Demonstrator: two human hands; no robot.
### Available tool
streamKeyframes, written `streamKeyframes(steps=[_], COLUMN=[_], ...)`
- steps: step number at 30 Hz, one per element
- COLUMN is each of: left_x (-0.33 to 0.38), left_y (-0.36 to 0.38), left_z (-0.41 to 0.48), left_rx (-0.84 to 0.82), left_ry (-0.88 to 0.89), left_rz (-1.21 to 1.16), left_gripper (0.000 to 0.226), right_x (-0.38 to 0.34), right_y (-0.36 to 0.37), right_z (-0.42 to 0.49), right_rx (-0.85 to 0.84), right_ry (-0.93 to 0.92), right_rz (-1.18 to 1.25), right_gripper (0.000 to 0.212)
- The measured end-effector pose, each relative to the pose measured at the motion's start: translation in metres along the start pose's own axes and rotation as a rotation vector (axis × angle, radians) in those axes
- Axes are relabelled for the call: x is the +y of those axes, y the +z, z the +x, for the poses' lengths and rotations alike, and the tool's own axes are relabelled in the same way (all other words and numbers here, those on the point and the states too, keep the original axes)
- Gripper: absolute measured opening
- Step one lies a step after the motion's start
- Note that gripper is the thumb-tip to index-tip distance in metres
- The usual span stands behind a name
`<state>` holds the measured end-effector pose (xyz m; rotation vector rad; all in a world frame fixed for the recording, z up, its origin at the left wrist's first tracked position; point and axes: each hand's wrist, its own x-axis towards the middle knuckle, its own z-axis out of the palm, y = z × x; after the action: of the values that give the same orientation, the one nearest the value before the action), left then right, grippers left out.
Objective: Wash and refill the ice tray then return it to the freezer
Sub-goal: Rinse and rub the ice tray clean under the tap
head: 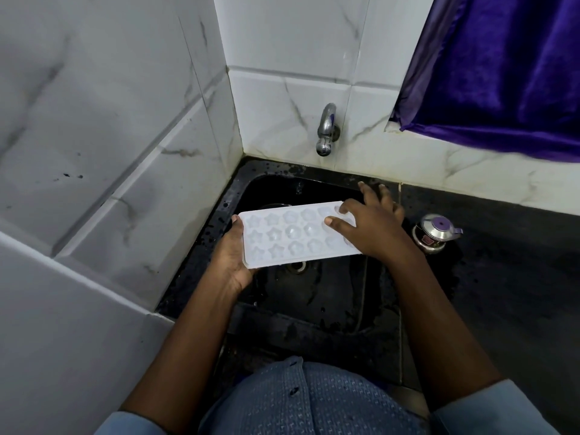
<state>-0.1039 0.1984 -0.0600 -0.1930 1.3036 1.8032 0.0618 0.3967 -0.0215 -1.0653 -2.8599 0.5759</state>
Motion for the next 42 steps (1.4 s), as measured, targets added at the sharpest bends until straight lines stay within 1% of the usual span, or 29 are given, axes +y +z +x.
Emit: streamKeyframes(steps=[4, 13, 18, 22, 28, 33, 37, 42], left_x=[-0.002, -0.002, -0.003, -0.004, -0.007, -0.01, -0.013, -0.015], left_y=[0.001, 0.002, 0.001, 0.004, 0.001, 0.003, 0.003, 0.005], left_z=[0.0, 0.003, 0.005, 0.005, 0.009, 0.01, 0.011, 0.011], left_rx=[-0.013, -0.015, -0.031, -0.041, -0.03, -0.043, -0.036, -0.073], left_ry=[-0.016, -0.008, 0.0, -0.008, -0.013, -0.026, -0.03, -0.039], left_rz=[0.024, 0.073, 0.074, 0.074, 0.066, 0.062, 0.041, 0.04], left_gripper=[0.063, 0.066, 0.067, 0.067, 0.068, 0.066, 0.065, 0.067], right_x=[0.0, 0.0, 0.003, 0.004, 0.005, 0.005, 0.007, 0.008], right_y=[-0.001, -0.001, 0.0, 0.001, 0.001, 0.001, 0.003, 0.003], right_z=[-0.002, -0.007, -0.008, -0.01, -0.015, -0.02, -0.022, -0.024], right_rx=[0.0, -0.002, 0.021, 0.009, 0.032, 0.02, 0.045, 0.023], right_ry=[-0.004, 0.016, 0.03, 0.039, 0.053, 0.045, 0.06, 0.079], right_rz=[0.001, -0.026, -0.03, -0.033, -0.015, -0.045, -0.031, -0.059], right_gripper=[0.048, 0.056, 0.056, 0.057, 0.063, 0.063, 0.061, 0.068])
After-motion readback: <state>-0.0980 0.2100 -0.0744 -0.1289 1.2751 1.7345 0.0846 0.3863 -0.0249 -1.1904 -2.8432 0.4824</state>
